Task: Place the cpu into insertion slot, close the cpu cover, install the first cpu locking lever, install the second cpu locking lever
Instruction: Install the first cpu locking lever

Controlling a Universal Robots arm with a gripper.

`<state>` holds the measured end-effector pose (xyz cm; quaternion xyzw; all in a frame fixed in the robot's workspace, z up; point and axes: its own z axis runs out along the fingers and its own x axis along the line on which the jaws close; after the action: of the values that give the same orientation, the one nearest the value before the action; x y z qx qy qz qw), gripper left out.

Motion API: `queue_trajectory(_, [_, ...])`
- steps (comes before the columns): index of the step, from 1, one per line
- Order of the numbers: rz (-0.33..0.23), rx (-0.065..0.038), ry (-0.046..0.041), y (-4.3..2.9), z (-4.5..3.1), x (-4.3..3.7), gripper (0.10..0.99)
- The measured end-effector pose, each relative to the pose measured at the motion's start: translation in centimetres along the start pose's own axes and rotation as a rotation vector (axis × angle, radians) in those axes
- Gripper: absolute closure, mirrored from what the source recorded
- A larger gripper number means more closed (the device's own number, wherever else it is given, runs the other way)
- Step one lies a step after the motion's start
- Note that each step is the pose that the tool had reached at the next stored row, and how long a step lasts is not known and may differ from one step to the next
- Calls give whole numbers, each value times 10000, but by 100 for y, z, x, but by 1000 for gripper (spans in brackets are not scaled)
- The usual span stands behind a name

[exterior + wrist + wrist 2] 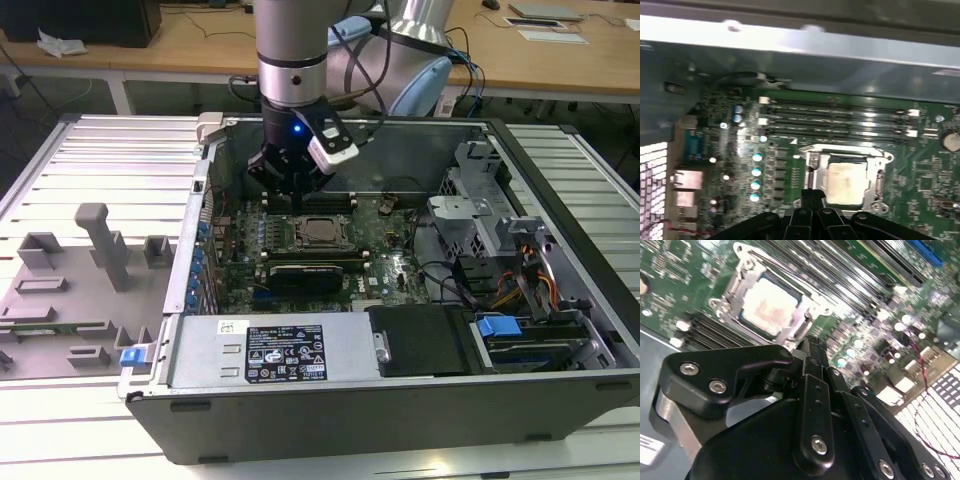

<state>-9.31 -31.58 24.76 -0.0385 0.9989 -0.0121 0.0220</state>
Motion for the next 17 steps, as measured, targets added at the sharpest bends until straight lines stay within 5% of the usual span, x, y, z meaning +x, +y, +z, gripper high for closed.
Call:
queue_trajectory(4, [12,0,0,11,-6,131,980])
queue_trajectory(15, [25,5,-68,29,-138,144,980])
queue_trajectory(17, [30,-88,-97,32,-140,164,980])
